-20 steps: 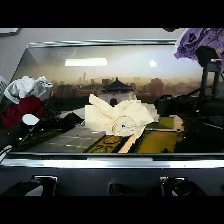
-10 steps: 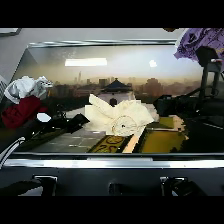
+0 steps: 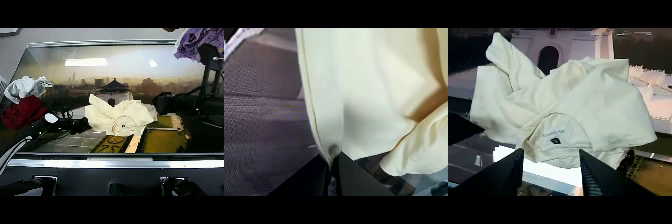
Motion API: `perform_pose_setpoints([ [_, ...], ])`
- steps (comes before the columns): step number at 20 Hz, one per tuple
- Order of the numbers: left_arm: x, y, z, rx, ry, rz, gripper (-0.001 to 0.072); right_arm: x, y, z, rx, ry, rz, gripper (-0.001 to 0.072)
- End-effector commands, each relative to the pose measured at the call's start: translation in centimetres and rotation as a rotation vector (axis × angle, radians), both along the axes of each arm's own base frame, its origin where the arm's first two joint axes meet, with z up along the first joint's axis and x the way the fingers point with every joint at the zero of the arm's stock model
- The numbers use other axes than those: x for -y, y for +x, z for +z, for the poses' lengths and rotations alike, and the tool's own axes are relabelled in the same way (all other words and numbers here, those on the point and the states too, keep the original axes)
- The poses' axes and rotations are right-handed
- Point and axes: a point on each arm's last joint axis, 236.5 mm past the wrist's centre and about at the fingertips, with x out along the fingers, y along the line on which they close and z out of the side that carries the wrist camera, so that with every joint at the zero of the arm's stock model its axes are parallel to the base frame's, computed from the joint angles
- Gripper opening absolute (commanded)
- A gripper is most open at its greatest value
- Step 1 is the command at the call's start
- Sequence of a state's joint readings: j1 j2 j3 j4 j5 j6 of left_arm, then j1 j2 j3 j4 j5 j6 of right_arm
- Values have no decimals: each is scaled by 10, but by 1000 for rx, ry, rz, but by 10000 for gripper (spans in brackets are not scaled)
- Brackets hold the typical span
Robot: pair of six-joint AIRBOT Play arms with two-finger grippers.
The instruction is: Fold the clothes and pants, and hang the long-sleeved shirts on hangers.
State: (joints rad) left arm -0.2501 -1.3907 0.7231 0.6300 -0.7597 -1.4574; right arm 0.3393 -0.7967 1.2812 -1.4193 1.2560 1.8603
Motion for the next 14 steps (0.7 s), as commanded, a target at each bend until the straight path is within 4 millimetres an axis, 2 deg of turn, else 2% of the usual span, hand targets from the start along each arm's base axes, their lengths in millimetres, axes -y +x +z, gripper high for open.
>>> perform_pose_setpoints([
  [1,5,4,7,22,-11,-28,19,-8,8,15,12,129,-76,493],
  [2,6,6,11,41,-13,-50,19,-2,14,22,51,111,-94,559],
  [4,8,11,18,59,-20,-63,19,39,25,22,89,-8,-199,562],
  [6,9,13,20,64,-23,-63,19,85,27,2,-5,-28,-340,579],
  [7,9,12,19,63,-22,-64,19,103,26,-14,-74,-14,-383,618],
  [8,9,12,19,61,-23,-66,19,110,22,-33,-149,3,-377,618],
  [9,9,11,20,61,-23,-67,19,108,18,-59,-248,57,-346,618],
  [10,10,10,20,56,-26,-72,19,97,14,-86,-340,133,-294,618],
  [13,11,7,20,48,-30,-79,19,32,-6,-159,-558,425,-111,618],
  [14,11,6,20,44,-32,-83,19,20,-13,-179,-601,491,-95,618],
])
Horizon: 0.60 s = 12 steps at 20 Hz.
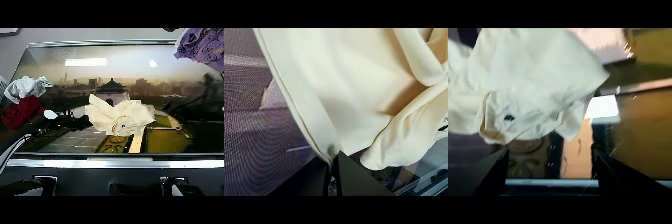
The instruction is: Fold the clothes and pants, and hang the long-sleeved shirts on hangers.
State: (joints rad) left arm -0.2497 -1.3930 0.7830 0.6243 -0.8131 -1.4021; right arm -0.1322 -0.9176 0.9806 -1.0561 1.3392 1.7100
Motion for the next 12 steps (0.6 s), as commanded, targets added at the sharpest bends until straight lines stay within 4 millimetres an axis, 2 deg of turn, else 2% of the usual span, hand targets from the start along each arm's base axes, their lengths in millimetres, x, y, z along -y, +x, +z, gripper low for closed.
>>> perform_pose_setpoints([
  [1,1,-3,1,-9,-5,-11,19,-49,-24,-60,-122,330,46,617],
  [3,1,-3,1,-10,-5,-11,19,-46,-32,-94,-156,318,-6,617],
  [4,1,-3,1,-10,-5,-11,19,-45,-33,-104,-155,313,-26,617],
  [8,1,-3,0,-10,-5,-11,19,-41,-32,-133,-160,309,-86,617],
  [12,1,-3,0,-10,-5,-10,19,-49,-23,-154,-200,379,-104,598],
])
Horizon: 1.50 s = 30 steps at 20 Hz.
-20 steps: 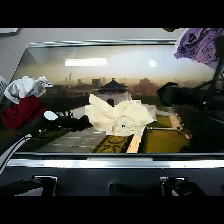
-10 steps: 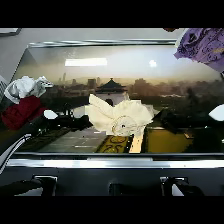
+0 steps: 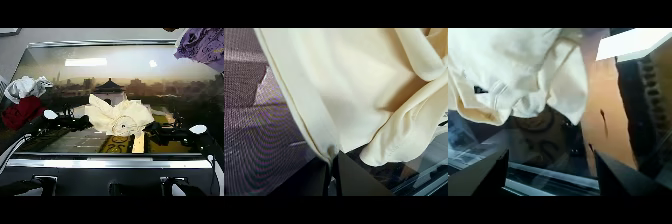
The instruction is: Fold the clothes and pants, and hang the long-sleeved shirts on hangers.
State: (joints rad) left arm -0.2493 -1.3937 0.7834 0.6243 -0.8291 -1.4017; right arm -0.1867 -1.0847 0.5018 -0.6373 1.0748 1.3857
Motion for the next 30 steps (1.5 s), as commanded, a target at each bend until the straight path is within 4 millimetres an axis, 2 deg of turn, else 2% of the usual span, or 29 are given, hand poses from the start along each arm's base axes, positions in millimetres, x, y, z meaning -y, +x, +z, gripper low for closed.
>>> perform_pose_setpoints([
  [1,0,0,0,1,0,0,19,-5,8,-22,-28,50,-33,582],
  [3,0,0,0,1,0,0,19,-6,9,-33,-43,65,-34,536],
  [5,0,0,0,0,0,0,19,-5,12,-41,-53,64,-48,530],
  [7,0,0,0,0,0,1,19,-2,22,-43,-31,61,-81,514],
  [8,0,0,0,1,0,0,19,-2,25,-43,-23,61,-95,473],
  [9,0,1,0,1,0,0,19,-4,26,-44,-17,50,-93,470],
  [11,0,1,0,1,0,1,19,-22,23,-47,-6,25,-44,454],
  [12,0,1,0,1,0,1,19,-32,19,-49,-7,13,-16,417],
  [15,0,0,0,1,0,0,19,-37,19,-53,-11,-10,-19,55],
  [17,-2,2,0,1,0,5,19,-34,23,-50,9,-19,-29,28],
  [20,-11,9,3,13,-1,29,17,-35,34,-26,87,-16,-27,27],
  [22,-25,24,20,71,1,55,16,-32,50,8,194,-42,-5,26],
  [23,-34,37,36,123,8,72,15,-28,61,31,262,-73,13,26],
  [25,-62,70,90,289,31,117,15,-12,87,95,420,-191,52,26],
  [26,-77,86,125,380,38,150,15,-1,100,131,494,-264,57,26],
  [28,-113,108,217,596,40,237,15,28,120,223,675,-441,43,26],
  [30,-149,105,322,830,52,328,15,62,124,326,860,-621,-25,26],
])
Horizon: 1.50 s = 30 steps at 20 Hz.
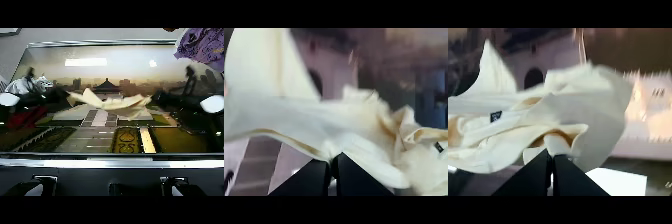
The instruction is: Fold the clothes and pants, and hang the long-sleeved shirts on hangers.
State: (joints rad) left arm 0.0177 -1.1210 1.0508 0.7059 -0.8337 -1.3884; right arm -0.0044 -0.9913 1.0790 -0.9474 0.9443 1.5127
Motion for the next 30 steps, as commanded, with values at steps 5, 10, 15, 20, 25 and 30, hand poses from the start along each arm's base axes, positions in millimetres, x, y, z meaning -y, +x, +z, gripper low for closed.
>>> perform_pose_setpoints([
  [5,-95,-101,334,764,76,319,16,82,-69,347,729,-304,-278,28],
  [10,-70,-197,401,984,99,334,16,68,-164,437,1023,-235,-273,28],
  [15,-63,-219,408,1007,73,342,17,88,-196,483,1209,-211,-392,28],
  [20,-71,-146,340,727,87,257,16,88,-61,408,894,-173,-372,28],
  [25,-86,-32,132,166,65,124,16,58,117,186,305,-146,-224,28],
  [30,-69,14,-96,-297,23,63,17,31,196,-35,-119,-53,-158,28],
])
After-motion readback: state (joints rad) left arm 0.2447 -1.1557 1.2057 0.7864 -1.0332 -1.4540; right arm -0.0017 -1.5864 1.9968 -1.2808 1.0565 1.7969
